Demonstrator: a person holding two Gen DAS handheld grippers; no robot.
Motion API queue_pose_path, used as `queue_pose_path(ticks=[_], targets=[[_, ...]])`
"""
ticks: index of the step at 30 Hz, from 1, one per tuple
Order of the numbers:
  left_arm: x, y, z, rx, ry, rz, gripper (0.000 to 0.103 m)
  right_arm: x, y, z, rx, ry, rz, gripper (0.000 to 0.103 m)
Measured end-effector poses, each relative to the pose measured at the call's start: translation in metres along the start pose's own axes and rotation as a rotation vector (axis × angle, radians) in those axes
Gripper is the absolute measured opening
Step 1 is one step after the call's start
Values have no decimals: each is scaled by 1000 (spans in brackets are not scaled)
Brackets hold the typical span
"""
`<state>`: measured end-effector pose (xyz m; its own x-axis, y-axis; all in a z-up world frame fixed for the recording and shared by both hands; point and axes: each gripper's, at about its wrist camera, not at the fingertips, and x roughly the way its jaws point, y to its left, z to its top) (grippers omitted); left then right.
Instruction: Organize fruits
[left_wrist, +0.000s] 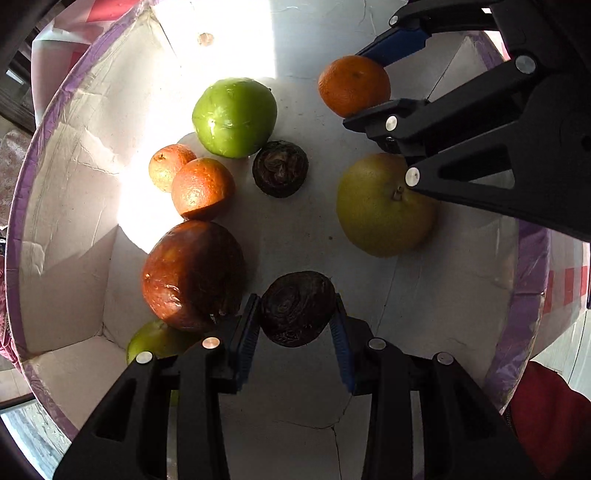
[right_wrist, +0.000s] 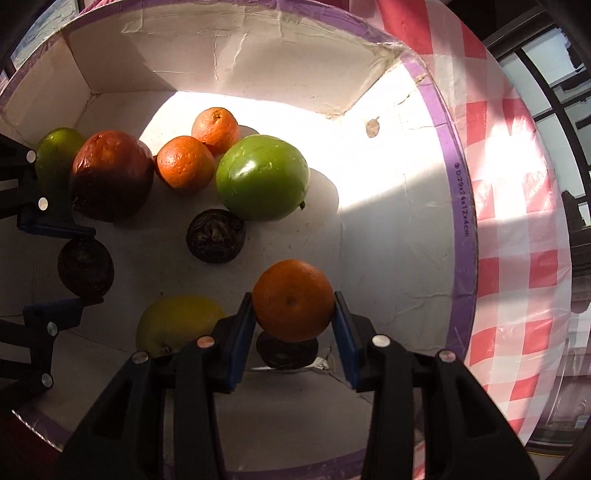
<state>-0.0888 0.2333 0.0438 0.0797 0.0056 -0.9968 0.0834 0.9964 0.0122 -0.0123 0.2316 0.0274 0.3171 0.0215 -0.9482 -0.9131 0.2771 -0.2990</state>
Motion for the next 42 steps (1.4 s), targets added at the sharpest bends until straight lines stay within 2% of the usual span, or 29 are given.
queue_pose_path(ticks=[5,8,10,12,14,16,17,18,19,21,22,23,24,25,27,30,32,34,37,42], targets=[[4,-4,1,14,33,43,36,17,0,1,0,42,5,42],[5,0,-1,-6,55,32,36,17,-2,-2,12,41,18,42],[2,2,-5,-18,41,27,37,15,-4,-5,23,28,14,44],[-3,4,-7,-30,22,27,41,10,-9,-7,41,5,16,55],[-9,8,-10,-46,7,6,51,1,-13,-10,66,-20,49,57],[-20,15,-14,-73,-35,-24,56,-11,-17,-12,85,-60,65,62],[-26,17,-17,-85,-55,-25,58,-18,-18,-14,94,-81,61,69],[-33,19,-20,-94,-82,-23,59,-26,-21,-16,109,-106,51,77],[-42,22,-24,-106,-119,-24,60,-33,-24,-18,124,-127,50,78],[-71,31,-39,-150,-245,-5,67,-50,-31,-22,172,-175,74,79],[-87,35,-47,-168,-322,12,75,-59,-35,-25,200,-211,83,79],[-102,39,-55,-182,-399,32,86,-68,-40,-24,224,-253,98,84],[-118,43,-64,-195,-473,55,90,-75,-42,-24,243,-287,117,94],[-132,46,-72,-208,-539,74,92,-82,-44,-25,257,-311,134,99],[-161,54,-85,-234,-655,79,92,-93,-35,-20,277,-303,171,101],[-178,68,-91,-292,-736,39,92,-101,-16,-11,317,-212,95,101],[-175,77,-89,-374,-705,64,92,-92,-7,-12,340,-157,89,101],[-157,90,-76,-428,-615,38,92,-90,-6,-17,394,-130,141,101],[-129,95,-67,-430,-525,30,92,-84,-2,-25,434,-113,161,101],[-94,83,-61,-414,-440,42,92,-82,4,-31,421,-102,163,101]])
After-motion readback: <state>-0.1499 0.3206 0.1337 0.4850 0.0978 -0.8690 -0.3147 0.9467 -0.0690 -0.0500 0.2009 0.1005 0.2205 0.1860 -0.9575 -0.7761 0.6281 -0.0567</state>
